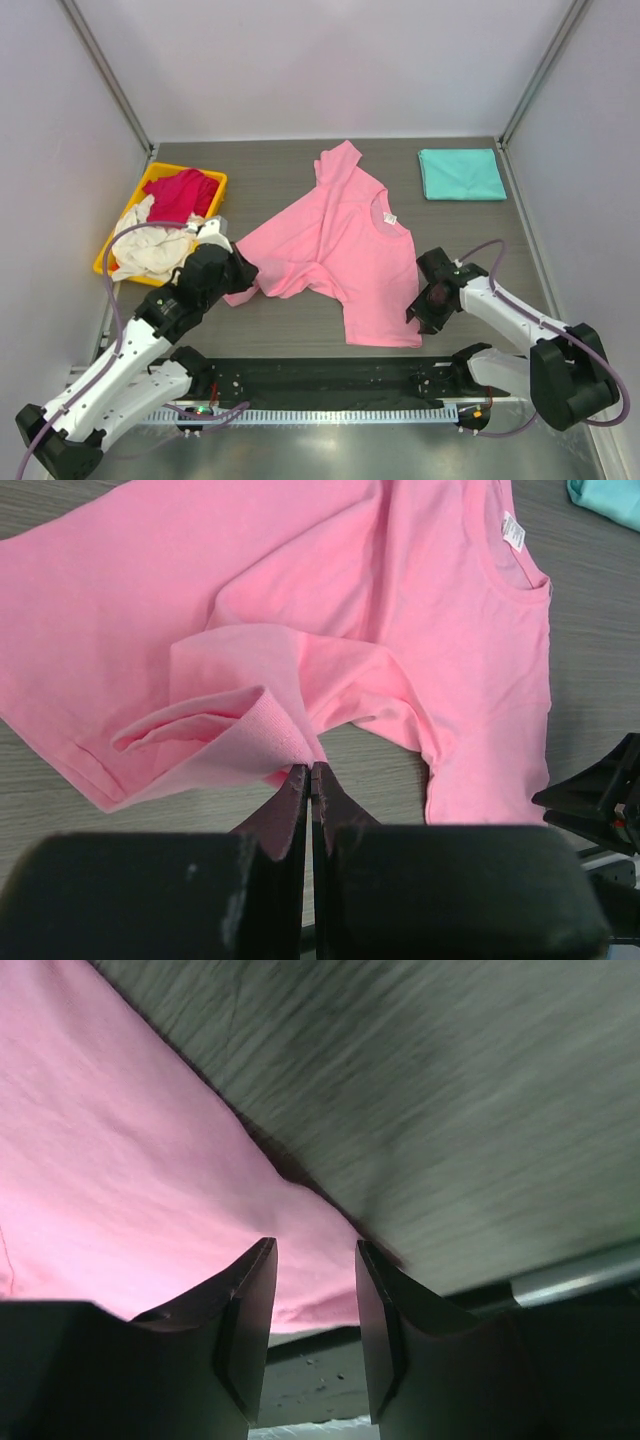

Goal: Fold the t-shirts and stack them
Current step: Flatten the tshirt out

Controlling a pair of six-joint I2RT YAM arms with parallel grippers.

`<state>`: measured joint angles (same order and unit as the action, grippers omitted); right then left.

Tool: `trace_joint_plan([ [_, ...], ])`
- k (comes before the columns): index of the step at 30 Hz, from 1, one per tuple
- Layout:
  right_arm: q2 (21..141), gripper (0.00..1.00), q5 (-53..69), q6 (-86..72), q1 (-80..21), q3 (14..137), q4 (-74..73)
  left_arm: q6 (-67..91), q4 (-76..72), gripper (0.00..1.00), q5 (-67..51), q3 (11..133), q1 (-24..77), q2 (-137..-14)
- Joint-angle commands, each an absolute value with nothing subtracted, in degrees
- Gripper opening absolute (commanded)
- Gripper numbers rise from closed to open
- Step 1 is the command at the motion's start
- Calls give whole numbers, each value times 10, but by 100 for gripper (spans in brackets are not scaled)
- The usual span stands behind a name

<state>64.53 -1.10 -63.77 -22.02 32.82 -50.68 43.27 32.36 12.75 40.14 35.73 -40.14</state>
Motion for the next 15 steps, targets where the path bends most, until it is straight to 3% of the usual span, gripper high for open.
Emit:
trace_joint_plan([
  [1, 641, 44, 33, -652, -224, 299, -349, 440, 298, 0, 144, 405, 358, -416],
  [7, 721, 44, -69, -604, -225, 348, -287, 453, 300, 0, 163, 407, 358, -473],
  [15, 865, 43, -137, -538, -225, 442, -276, 428, 316, 0, 294, 465, 357, -544],
])
